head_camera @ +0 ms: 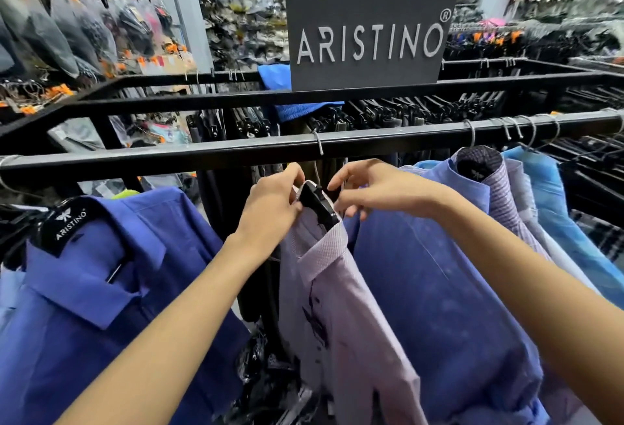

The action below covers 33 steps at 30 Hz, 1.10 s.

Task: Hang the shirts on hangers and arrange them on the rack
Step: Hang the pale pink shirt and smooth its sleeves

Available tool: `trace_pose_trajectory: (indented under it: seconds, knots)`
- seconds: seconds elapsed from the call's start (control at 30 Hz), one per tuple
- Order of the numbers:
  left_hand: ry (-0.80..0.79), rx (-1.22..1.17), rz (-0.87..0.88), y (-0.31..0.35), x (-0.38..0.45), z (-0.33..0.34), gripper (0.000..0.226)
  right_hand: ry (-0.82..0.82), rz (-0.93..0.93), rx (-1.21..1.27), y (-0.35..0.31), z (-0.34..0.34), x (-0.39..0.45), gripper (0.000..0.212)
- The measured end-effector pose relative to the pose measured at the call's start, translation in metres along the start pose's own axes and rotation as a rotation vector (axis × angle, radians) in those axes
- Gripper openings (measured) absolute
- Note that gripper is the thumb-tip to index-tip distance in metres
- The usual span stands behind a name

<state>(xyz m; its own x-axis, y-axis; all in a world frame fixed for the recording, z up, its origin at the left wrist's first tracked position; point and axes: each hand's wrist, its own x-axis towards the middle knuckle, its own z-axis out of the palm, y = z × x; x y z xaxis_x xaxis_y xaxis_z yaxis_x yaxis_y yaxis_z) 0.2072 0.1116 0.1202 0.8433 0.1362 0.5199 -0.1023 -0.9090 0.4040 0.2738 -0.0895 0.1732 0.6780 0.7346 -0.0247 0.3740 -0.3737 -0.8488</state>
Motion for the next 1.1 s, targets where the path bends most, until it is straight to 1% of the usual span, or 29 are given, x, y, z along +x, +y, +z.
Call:
trace_pose_trajectory:
  seconds: [0.07,0.17,0.27,0.33,0.37,0.43,0.53,0.6,0.67,0.73,0.8,0.87,0.93,0.97,1.0,1.07,1.1]
  knots:
    - [0.015,-0.008,0.004,0.001,0.000,-0.004,0.035,-0.005,-0.034,-0.017,-0.001,-0.003,-0.004,0.023]
    - [0.011,-0.026,0.019,0.003,0.002,-0.010,0.046,0.025,-0.074,0.008,0.002,-0.001,-0.004,0.017]
    - [-0.025,-0.023,0.061,0.007,0.004,-0.011,0.058,0.128,-0.090,-0.093,0.005,0.006,0.008,0.014]
    - [-0.047,-0.006,0.098,0.008,0.004,-0.009,0.060,0.183,-0.089,-0.161,0.005,0.012,0.019,0.014]
    - [-0.056,0.008,0.113,0.008,0.005,-0.008,0.061,0.186,-0.075,-0.179,0.004,0.014,0.024,0.016]
    - [-0.058,0.023,0.118,0.007,0.004,-0.007,0.062,0.153,-0.018,-0.213,-0.001,0.014,0.031,0.021]
    - [-0.045,-0.003,0.129,0.004,0.001,-0.008,0.062,0.077,0.016,-0.277,-0.009,0.011,0.034,0.019]
    - [-0.059,-0.043,0.113,0.001,-0.001,-0.010,0.057,0.047,0.028,-0.189,-0.012,0.012,0.033,0.017]
    - [-0.073,-0.041,0.054,-0.005,0.001,-0.011,0.048,0.023,0.024,-0.077,-0.011,0.015,0.030,0.019]
    - [-0.100,0.009,0.011,-0.014,0.002,-0.010,0.044,0.007,0.008,-0.028,-0.010,0.018,0.025,0.021]
    - [-0.146,0.042,0.002,-0.025,0.000,-0.008,0.041,0.005,-0.018,-0.037,-0.013,0.019,0.014,0.025]
    - [-0.204,-0.081,-0.031,-0.038,-0.004,-0.007,0.031,0.020,-0.071,-0.164,-0.018,0.023,-0.002,0.023]
    - [-0.294,-0.342,-0.154,-0.052,-0.009,-0.011,0.016,0.123,-0.140,-0.359,-0.025,0.029,-0.022,0.016]
    - [-0.331,-0.478,-0.227,-0.060,-0.011,-0.012,0.020,0.191,-0.183,-0.430,-0.028,0.034,-0.032,0.016]
    - [-0.359,-0.577,-0.277,-0.068,-0.013,-0.014,0.030,0.246,-0.230,-0.489,-0.030,0.039,-0.040,0.019]
    - [-0.419,-0.670,-0.301,-0.085,-0.017,-0.016,0.053,0.288,-0.282,-0.589,-0.035,0.049,-0.054,0.023]
    - [-0.442,-0.669,-0.278,-0.090,-0.019,-0.017,0.056,0.292,-0.281,-0.638,-0.036,0.055,-0.060,0.023]
